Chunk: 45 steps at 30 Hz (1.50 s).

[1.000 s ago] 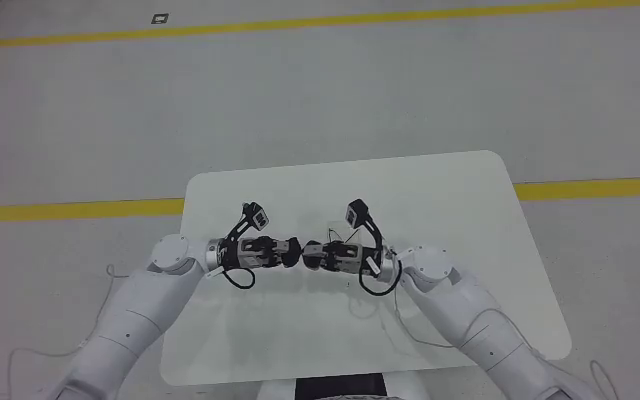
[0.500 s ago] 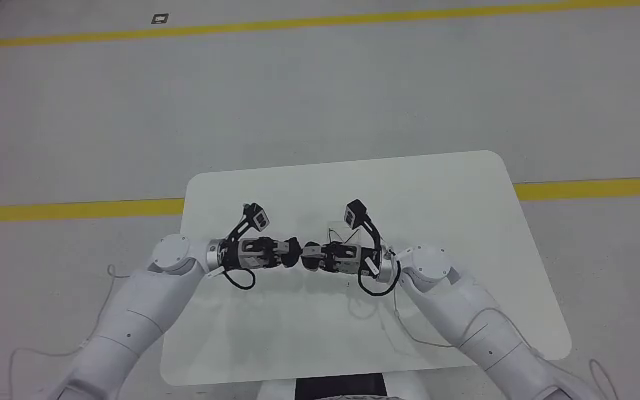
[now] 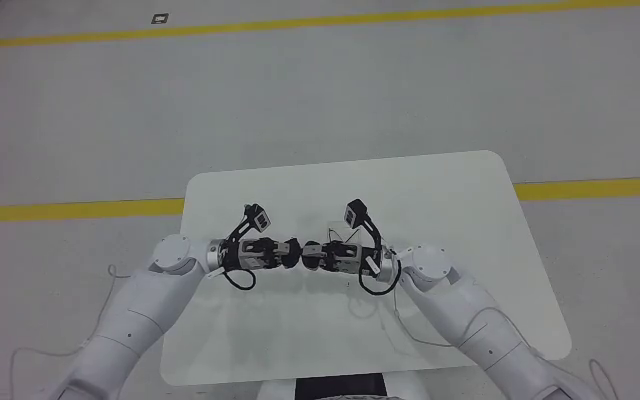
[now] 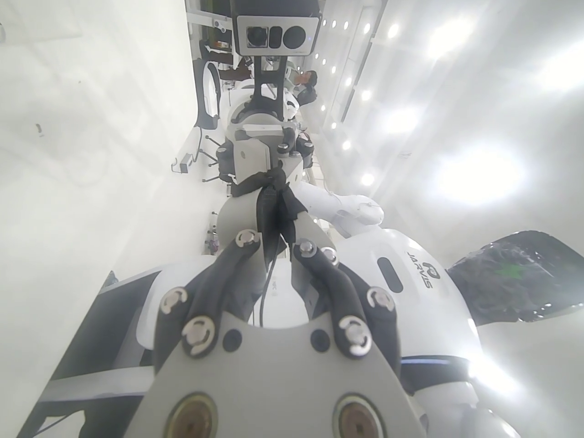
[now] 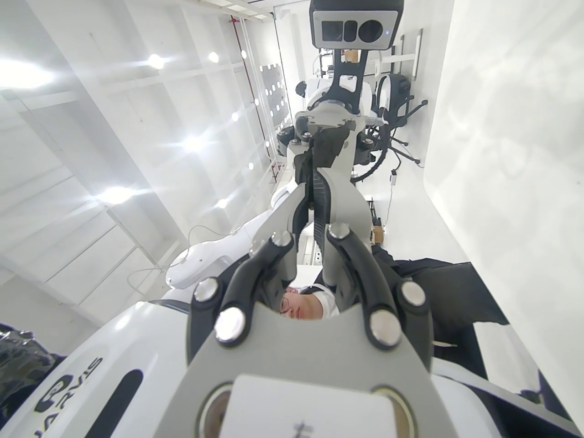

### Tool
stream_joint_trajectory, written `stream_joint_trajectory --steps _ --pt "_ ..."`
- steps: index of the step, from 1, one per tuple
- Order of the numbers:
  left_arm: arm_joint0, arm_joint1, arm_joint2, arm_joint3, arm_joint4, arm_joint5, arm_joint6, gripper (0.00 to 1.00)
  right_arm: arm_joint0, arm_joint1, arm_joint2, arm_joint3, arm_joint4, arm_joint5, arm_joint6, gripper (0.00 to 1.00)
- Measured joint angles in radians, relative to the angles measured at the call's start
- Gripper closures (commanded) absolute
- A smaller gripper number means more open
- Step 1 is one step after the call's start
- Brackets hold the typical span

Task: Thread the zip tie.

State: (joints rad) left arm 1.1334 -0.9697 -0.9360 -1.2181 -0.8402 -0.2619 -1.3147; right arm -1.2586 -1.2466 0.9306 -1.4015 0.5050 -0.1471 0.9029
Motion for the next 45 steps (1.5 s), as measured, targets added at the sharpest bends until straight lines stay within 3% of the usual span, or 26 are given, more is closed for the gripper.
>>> stream_joint_trajectory --steps 7,16,19,21,23,29,35,45 --pt "0.003 0.000 -0.007 0.003 -0.012 0.000 -0.011 1.00 0.000 -0.001 0.001 0.003 0.002 0.000 -0.003 0.77" --pt "0.005 0.000 -0.017 0.003 -0.011 -0.003 -0.014 1.00 -0.003 0.001 0.007 0.001 0.002 -0.001 -0.005 0.73" --pt "0.006 0.001 -0.027 0.003 -0.001 -0.032 -0.008 1.00 -0.005 0.002 0.012 0.003 0.002 -0.001 -0.005 0.71" --pt "0.006 0.004 -0.038 -0.002 0.033 -0.073 0.006 1.00 -0.006 0.003 0.019 0.005 0.004 -0.004 -0.007 0.70" --pt "0.010 0.006 -0.052 -0.021 0.059 -0.082 0.014 1.00 -0.009 0.005 0.026 0.007 0.007 -0.007 -0.009 0.69" --pt "0.063 0.004 -0.144 -0.119 0.167 -0.078 0.031 1.00 -0.020 0.011 0.054 0.010 0.011 -0.010 -0.009 0.66" --pt "0.113 -0.013 -0.221 -0.177 0.250 -0.078 0.041 1.00 -0.030 0.015 0.067 0.004 0.012 -0.008 -0.010 0.65" --pt "0.148 -0.048 -0.280 -0.186 0.298 -0.078 0.022 1.00 -0.033 0.016 0.068 0.003 0.009 -0.004 -0.015 0.65"
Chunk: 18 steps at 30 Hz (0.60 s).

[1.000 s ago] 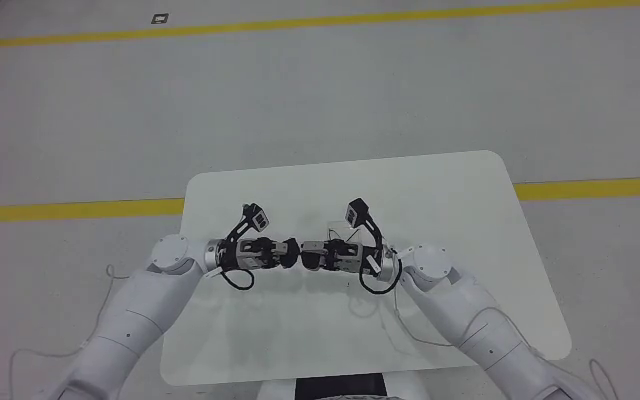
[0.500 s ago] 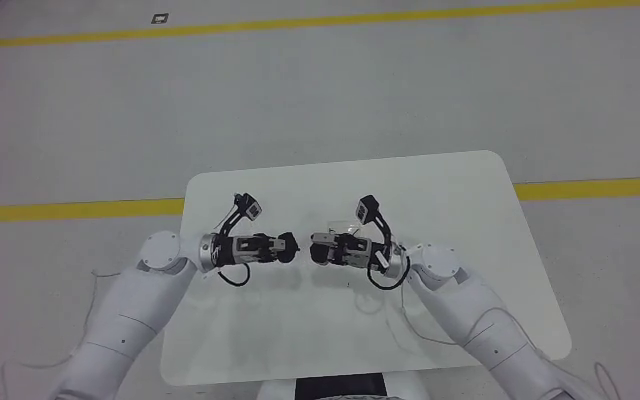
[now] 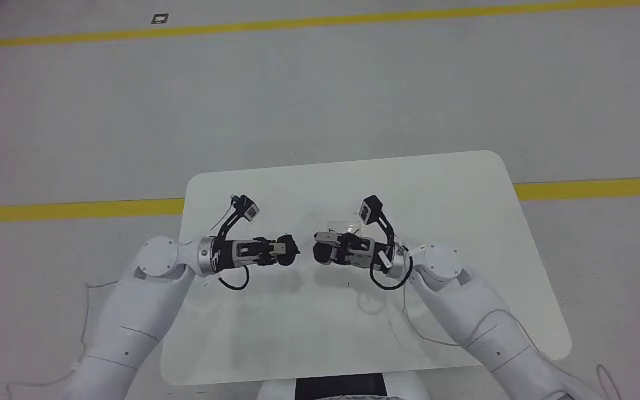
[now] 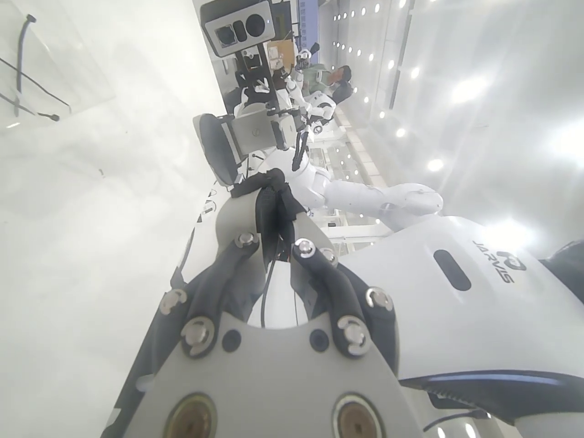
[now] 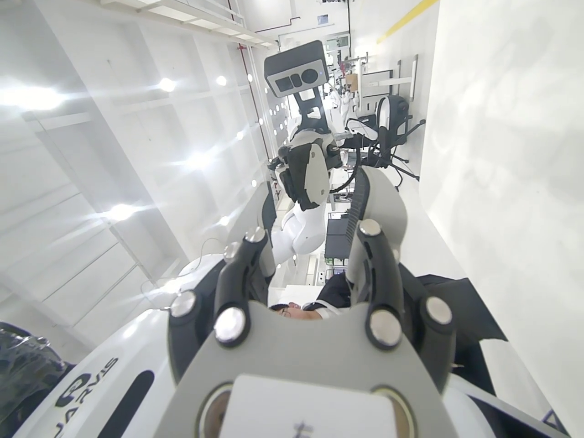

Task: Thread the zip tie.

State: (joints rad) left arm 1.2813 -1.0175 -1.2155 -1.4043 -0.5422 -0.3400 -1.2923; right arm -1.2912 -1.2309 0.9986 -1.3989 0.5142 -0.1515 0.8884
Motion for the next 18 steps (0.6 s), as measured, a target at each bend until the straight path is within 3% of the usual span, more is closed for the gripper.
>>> stream_joint_trajectory --steps 2,5,10,14,18 --pt "0.003 -0.006 -0.007 0.005 0.002 0.000 -0.006 1.00 0.000 0.000 0.000 0.000 0.000 0.000 0.000 0.67" --pt "0.005 -0.016 -0.004 0.034 -0.028 0.000 -0.028 1.00 0.000 0.000 -0.001 0.001 0.002 -0.002 0.000 0.78" --pt "-0.025 -0.030 0.030 0.124 -0.097 0.002 -0.067 1.00 -0.001 0.000 -0.004 -0.007 0.000 -0.009 0.015 0.92" --pt "-0.053 -0.035 0.055 0.170 -0.124 0.004 -0.075 1.00 0.000 -0.001 -0.015 -0.014 -0.003 -0.006 0.030 0.91" --pt "-0.068 -0.038 0.072 0.188 -0.129 0.002 -0.073 1.00 0.006 -0.004 -0.029 -0.013 -0.006 -0.002 0.034 0.87"
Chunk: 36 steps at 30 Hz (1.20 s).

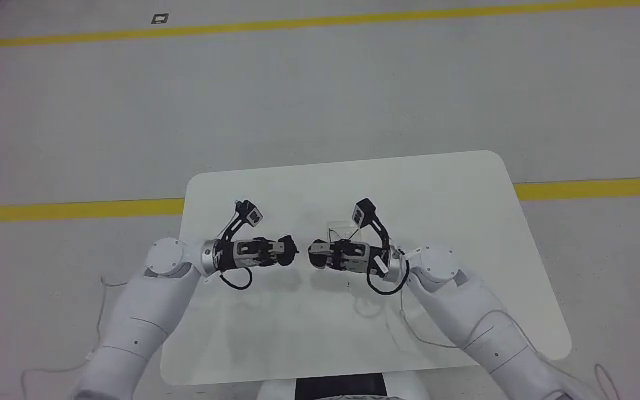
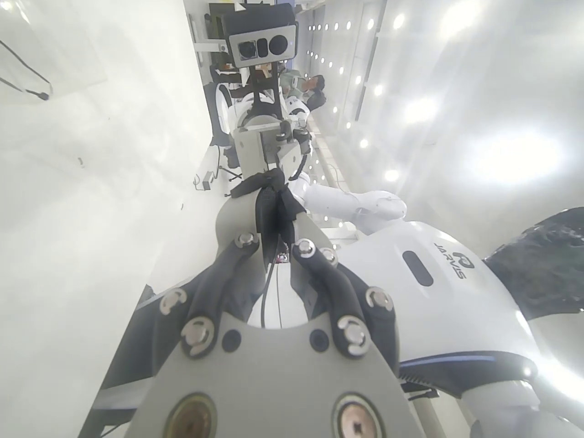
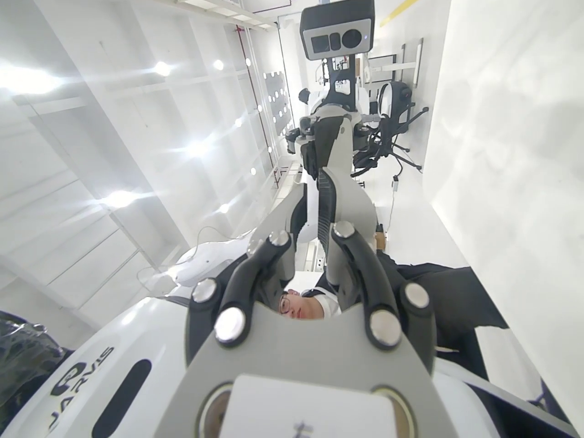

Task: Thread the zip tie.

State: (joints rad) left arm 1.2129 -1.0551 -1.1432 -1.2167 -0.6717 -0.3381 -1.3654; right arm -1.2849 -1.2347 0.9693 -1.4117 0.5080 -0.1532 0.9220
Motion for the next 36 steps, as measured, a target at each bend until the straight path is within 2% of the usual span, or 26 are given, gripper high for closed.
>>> stream_joint_trajectory --steps 11,36 --pt "-0.018 -0.001 0.030 0.007 -0.010 0.001 0.005 1.00 0.020 -0.008 -0.030 0.011 -0.001 0.005 -0.003 0.87" --pt "-0.029 0.009 0.052 0.009 -0.011 0.000 0.014 1.00 0.038 -0.016 -0.051 0.029 0.002 0.008 -0.004 0.89"
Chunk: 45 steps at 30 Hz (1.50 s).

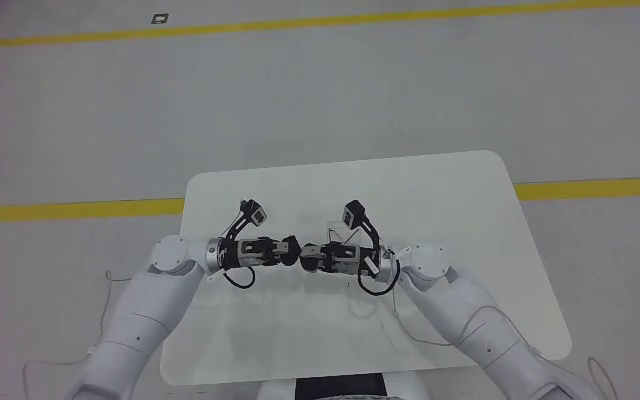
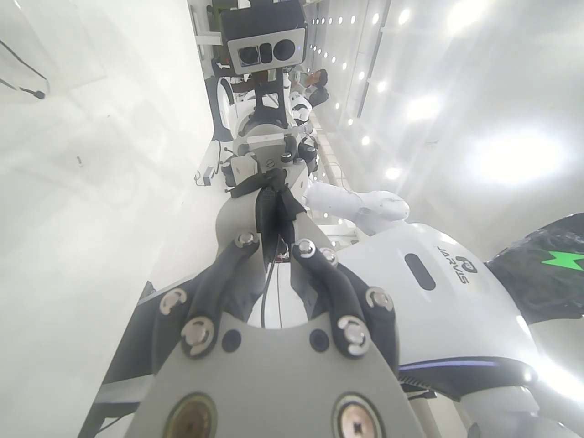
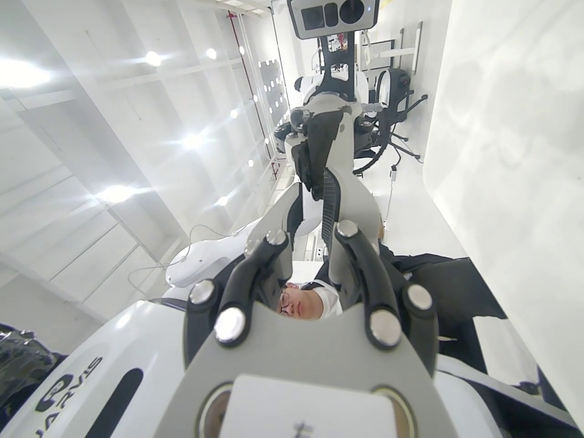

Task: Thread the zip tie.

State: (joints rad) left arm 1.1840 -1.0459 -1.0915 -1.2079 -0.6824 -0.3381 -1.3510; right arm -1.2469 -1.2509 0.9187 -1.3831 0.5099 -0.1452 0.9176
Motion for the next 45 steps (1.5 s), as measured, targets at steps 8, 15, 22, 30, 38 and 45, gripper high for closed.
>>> stream_joint_trajectory --steps 8,15,22,30,38,45 --pt "-0.002 0.002 0.006 0.001 -0.004 -0.002 0.003 1.00 0.004 -0.002 -0.002 0.008 0.003 0.000 -0.003 1.00" --pt "-0.003 0.003 0.010 0.002 -0.011 -0.002 0.004 1.00 0.004 -0.002 -0.001 0.010 0.003 -0.001 0.000 1.00" --pt "-0.002 0.004 0.009 0.000 -0.017 -0.002 0.008 0.90 0.000 -0.001 0.004 0.010 0.004 -0.008 0.000 1.00" --pt "0.000 0.004 0.007 -0.001 -0.021 -0.002 0.006 0.87 -0.005 0.000 0.009 0.004 0.001 -0.011 -0.011 1.00" --pt "0.002 0.004 0.003 -0.005 -0.025 -0.002 0.000 0.97 -0.007 -0.001 0.011 0.003 0.002 -0.010 -0.015 1.00" --pt "0.005 0.004 0.000 -0.006 -0.029 -0.002 -0.005 0.93 -0.008 -0.001 0.013 0.004 0.005 -0.012 -0.020 1.00"
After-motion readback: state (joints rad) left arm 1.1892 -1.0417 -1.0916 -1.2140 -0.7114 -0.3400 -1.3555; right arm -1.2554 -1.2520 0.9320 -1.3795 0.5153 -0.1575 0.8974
